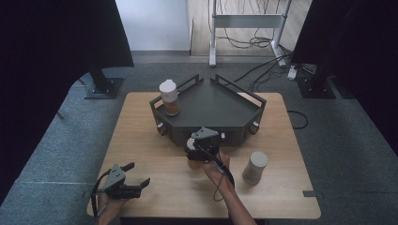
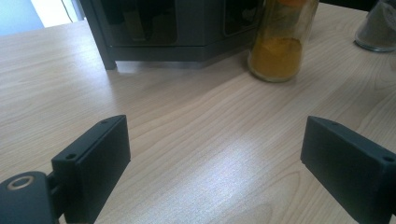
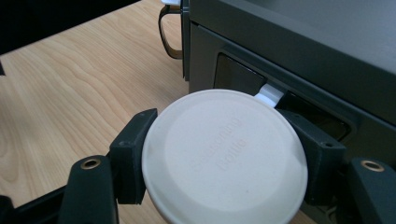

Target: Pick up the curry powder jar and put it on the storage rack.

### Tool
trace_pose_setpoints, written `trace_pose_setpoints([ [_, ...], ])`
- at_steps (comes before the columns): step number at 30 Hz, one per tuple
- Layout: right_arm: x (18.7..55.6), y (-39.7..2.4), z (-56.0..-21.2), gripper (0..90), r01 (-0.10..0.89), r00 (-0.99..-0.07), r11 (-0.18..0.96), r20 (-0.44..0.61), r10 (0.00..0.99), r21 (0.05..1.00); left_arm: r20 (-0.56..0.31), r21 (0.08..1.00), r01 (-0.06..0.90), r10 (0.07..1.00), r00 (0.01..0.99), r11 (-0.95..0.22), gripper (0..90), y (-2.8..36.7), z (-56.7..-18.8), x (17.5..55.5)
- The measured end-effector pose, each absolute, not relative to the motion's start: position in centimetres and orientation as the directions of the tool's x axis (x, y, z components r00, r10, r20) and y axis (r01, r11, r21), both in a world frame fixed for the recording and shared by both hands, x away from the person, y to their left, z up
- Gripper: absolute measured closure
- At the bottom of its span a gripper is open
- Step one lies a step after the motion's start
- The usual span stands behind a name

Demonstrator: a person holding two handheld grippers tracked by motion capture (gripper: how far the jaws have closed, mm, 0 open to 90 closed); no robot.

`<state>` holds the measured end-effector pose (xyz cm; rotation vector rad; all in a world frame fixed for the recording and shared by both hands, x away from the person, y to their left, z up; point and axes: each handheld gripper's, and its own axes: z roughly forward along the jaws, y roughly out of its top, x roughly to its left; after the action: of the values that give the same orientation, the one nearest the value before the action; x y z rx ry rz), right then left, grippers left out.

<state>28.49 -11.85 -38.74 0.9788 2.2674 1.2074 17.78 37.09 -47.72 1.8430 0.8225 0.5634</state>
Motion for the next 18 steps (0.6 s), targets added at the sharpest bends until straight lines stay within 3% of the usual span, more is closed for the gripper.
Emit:
trace_pose_setpoints([
  [18, 27.9, -12.1, -37.4, 33.3, 0.377, -0.688, 0.378, -0.017, 0.725, 0.845, 0.016, 0.920, 0.285, 0.751, 0.660, -0.270, 8.1, 37.0, -47.7, 17.8],
])
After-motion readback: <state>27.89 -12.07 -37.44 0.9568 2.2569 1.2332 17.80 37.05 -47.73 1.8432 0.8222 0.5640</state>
